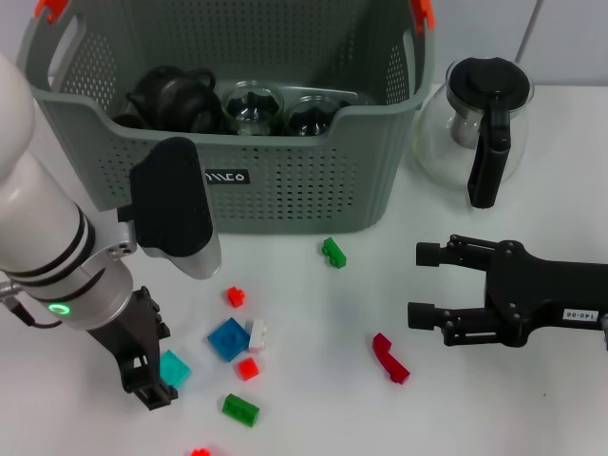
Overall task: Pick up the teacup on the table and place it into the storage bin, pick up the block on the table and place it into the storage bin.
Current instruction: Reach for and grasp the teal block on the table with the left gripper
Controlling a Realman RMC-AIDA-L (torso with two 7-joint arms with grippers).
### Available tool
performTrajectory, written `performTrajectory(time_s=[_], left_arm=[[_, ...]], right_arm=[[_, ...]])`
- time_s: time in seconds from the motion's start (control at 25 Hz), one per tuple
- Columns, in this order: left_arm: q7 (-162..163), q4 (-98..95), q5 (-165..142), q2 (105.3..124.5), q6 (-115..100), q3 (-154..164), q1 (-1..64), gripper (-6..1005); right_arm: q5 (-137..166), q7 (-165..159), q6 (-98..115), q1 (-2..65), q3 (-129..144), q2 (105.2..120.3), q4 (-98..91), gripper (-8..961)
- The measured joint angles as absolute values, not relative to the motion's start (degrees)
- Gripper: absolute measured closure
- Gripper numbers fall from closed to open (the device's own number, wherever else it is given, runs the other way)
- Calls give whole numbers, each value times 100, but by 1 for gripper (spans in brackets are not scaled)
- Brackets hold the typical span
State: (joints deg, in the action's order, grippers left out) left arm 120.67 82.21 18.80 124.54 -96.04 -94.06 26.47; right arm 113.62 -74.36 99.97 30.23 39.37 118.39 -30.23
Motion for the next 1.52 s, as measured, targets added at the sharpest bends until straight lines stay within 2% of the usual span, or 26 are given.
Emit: performTrajectory(time_s=[1.52], left_arm=[[12448,7990,1576,12451,-9024,-9161,2691,237]], right_arm=[[11353,-7450,9967,3011,3937,11839,-3023,12]])
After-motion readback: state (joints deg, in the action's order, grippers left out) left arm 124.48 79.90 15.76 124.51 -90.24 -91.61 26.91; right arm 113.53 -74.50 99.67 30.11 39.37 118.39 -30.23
